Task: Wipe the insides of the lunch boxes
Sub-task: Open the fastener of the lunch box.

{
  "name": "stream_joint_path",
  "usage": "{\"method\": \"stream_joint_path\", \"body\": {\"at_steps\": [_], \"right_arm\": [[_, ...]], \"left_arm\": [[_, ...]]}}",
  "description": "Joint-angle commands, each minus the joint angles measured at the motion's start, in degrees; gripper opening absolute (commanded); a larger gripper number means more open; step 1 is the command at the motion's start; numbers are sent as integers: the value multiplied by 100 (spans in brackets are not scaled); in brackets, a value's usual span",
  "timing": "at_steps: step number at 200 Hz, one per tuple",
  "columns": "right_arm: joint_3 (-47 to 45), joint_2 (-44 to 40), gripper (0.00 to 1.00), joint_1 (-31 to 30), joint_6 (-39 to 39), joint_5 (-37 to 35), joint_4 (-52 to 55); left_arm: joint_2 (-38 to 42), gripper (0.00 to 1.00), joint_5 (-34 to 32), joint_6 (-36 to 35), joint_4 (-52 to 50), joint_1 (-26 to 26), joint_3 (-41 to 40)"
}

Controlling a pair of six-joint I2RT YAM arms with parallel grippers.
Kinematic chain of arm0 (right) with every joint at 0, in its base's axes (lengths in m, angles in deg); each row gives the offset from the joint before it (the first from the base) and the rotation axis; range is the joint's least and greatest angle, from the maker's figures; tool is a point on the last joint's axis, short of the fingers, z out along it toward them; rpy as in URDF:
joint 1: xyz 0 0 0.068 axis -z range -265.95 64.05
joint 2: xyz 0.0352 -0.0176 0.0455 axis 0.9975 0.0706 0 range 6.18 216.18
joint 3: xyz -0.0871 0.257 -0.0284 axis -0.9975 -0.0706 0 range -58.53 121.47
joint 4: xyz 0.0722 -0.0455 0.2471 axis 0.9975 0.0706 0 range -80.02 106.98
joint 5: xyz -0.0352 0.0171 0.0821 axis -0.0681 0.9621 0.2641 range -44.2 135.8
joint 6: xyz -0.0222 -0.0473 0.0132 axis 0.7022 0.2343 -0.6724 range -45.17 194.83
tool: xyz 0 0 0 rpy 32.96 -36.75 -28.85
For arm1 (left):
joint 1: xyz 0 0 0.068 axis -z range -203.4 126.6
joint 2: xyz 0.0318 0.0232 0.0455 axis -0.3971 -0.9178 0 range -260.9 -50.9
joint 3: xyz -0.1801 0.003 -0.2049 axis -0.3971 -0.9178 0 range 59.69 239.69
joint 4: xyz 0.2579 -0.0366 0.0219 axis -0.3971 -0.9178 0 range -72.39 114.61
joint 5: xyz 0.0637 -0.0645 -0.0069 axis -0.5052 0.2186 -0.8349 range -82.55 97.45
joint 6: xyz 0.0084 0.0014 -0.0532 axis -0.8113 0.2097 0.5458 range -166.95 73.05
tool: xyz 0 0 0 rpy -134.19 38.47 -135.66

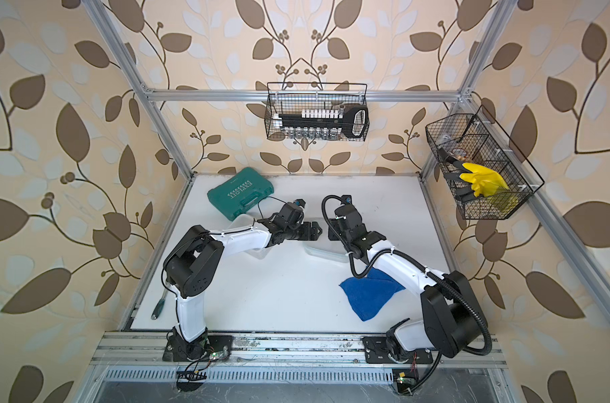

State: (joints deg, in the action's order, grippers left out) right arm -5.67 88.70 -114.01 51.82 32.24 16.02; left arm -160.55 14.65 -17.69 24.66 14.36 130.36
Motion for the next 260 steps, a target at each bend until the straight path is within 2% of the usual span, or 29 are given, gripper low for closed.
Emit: {"method": "stream_joint_path", "body": {"at_steps": [1, 34, 77, 107, 163, 260], "right_arm": [[295, 327, 53, 7, 248, -120, 44], [418, 764, 54, -141, 618, -309, -267], [254, 1044, 56, -365, 754, -680, -497], [128, 1134, 55, -412, 772, -678, -580], [-60, 1261, 51, -644, 426, -1143, -314], [-412, 1342, 33, -753, -172, -1386, 53]], "left_arm": [[835, 89, -304, 414, 56, -68, -539], [1212, 90, -505, 968, 523, -67, -1215], [1158, 91, -299, 1728, 1617, -68, -1823], [1062, 91, -319, 2131, 2285, -60, -2069], [515, 89, -156, 2780, 3306, -64, -2185], [-53, 67, -482, 3695, 4736, 81, -2311]]}}
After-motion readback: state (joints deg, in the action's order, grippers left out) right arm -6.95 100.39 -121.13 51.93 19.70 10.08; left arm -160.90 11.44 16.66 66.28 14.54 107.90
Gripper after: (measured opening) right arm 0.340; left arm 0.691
